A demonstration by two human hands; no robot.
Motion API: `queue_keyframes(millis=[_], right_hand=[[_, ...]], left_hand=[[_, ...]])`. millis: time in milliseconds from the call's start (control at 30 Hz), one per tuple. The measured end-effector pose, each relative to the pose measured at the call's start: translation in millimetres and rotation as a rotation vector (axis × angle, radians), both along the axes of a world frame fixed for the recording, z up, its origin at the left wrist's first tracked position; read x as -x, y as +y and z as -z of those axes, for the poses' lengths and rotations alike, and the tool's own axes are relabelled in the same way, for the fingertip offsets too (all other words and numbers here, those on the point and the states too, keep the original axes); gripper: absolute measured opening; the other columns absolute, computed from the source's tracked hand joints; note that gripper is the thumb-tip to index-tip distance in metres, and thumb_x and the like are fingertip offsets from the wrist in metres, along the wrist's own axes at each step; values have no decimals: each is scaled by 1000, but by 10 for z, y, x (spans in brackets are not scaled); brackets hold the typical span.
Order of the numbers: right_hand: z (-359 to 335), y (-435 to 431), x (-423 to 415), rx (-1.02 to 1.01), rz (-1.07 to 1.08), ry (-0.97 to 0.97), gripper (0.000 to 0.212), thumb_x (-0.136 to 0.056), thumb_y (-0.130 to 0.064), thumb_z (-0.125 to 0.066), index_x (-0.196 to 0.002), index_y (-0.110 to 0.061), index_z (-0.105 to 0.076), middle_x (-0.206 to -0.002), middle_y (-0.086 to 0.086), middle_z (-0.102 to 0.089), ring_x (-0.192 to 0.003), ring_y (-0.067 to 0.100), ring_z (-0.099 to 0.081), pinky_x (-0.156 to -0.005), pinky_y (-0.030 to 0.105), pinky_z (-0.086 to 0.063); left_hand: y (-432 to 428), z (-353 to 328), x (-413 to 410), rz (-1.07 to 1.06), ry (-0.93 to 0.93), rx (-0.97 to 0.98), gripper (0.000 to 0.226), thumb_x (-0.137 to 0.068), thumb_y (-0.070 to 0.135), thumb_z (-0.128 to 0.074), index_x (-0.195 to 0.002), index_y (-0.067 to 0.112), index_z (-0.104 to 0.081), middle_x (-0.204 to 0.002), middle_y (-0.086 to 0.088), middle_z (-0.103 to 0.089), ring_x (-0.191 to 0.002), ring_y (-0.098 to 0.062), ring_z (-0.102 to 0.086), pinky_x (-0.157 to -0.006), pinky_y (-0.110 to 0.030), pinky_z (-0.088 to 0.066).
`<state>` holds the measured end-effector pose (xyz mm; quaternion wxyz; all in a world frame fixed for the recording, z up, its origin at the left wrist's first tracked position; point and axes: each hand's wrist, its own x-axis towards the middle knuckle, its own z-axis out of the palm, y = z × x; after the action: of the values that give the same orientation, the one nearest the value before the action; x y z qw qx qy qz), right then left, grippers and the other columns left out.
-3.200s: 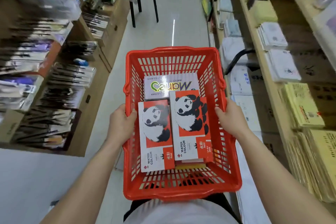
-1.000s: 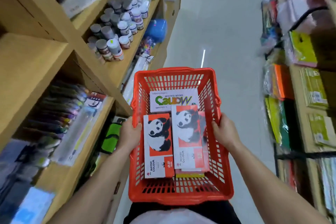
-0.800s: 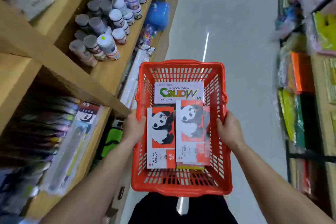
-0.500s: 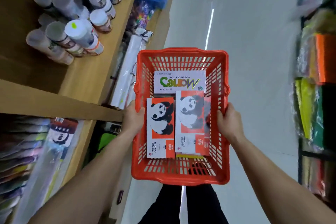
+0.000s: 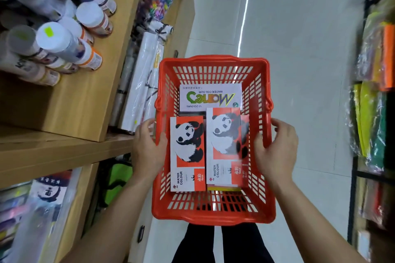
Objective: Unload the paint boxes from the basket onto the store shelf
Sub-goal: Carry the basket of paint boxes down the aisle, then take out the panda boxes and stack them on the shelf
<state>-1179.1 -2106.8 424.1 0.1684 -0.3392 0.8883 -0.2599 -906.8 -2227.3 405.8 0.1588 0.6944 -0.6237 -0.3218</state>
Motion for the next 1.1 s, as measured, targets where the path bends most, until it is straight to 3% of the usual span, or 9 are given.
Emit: queue_keyframes(millis=[100,200,333,533,667,767,833,967,1100], right_hand=[[42,-70,-279,39,-121,-169,38,-88,-29,-63,-125,-27,-53,-111,-12,-51,-104,3,-54,-89,12,-40],[306,-134,-450,-225,-87,-383,58,-88,-33,-72,-136,-8,-51,-134,13,-53,-127,30,-49,-107,46,-44],[502,-61,-550,-310,99,-517,93,-88,-44,-74,-156,-1,-26,-153,23,-42,-144,38,-37,-116,43,-33],[560,0,-522,-228,191,-556,95,-66,-63,-77,-140,-12,-50,-132,6,-65,-122,25,-62,-103,47,-52],[601,-3,-571,-262,185,-577,99,-68,-61,-81,-147,-15,-43,-139,5,-53,-124,20,-56,-104,39,-48],[596,-13,-449,-259,189,-764,82,-76,-50,-85,-138,-22,-38,-128,3,-66,-100,11,-70,-81,29,-56],[533,-50,-425,-239,166,-766,80,-78,-44,-86,-138,-23,-37,-121,1,-70,-96,12,-72,-78,27,-54],[218,45,-453,-70,153,-605,86,-74,-41,-88,-145,-27,-42,-126,-12,-67,-109,7,-67,-96,29,-52],[-168,334,-313,52,273,-736,79,-67,-50,-86,-137,-30,-55,-118,-11,-75,-103,5,-74,-92,37,-59]], left_hand=[[159,-86,50,117,-22,209,38,-86,30,-61,-123,23,-58,-125,3,-56,-118,-16,-54,-99,-24,-40],[300,20,219,192,66,-19,37,-90,38,-61,-125,30,-61,-120,16,-57,-108,-7,-57,-91,-23,-44],[476,320,496,305,184,-300,46,-93,30,-71,-137,22,-59,-128,9,-58,-103,-7,-58,-89,-29,-53],[612,552,533,435,68,-218,56,-94,31,-69,-147,24,-54,-107,13,-49,-95,-8,-53,-80,-25,-47],[595,567,473,444,84,-230,55,-94,30,-68,-147,23,-55,-103,8,-53,-93,-13,-56,-81,-31,-51],[542,552,459,482,70,-253,57,-94,33,-68,-148,25,-53,-100,9,-51,-90,-9,-53,-82,-28,-50],[534,524,474,481,66,-267,56,-94,34,-68,-147,26,-54,-104,10,-52,-95,-9,-54,-87,-29,-50],[685,410,459,370,-115,-108,49,-88,31,-73,-134,18,-63,-128,-3,-56,-123,-25,-46,-107,-41,-43],[877,283,447,242,-170,-131,66,-87,20,-76,-145,5,-49,-155,-23,-34,-144,-39,-31,-117,-49,-31]])
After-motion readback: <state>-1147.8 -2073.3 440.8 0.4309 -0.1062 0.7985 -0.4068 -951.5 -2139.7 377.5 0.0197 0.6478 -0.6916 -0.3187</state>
